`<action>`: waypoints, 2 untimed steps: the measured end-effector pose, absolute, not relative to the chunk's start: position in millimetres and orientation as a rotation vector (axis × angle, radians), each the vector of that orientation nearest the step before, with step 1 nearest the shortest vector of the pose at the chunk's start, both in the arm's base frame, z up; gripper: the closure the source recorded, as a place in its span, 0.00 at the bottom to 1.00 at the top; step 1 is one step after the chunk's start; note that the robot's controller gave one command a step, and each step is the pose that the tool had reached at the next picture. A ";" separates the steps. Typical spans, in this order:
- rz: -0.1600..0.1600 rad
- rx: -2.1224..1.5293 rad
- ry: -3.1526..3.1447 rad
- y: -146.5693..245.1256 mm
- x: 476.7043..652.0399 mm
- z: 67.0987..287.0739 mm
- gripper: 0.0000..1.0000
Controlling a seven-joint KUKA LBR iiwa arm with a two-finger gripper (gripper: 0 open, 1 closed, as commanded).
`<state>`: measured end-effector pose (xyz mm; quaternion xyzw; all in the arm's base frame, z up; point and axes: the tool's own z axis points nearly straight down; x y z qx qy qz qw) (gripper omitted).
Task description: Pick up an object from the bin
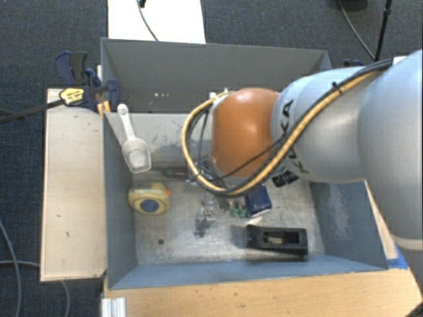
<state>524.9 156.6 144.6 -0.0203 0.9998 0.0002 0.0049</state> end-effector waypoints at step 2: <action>0.004 -0.116 3.139 212.7 568.1 74.2 1.00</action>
Offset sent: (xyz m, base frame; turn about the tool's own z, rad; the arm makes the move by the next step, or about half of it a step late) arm 0.0420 0.0543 -0.0746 -0.0344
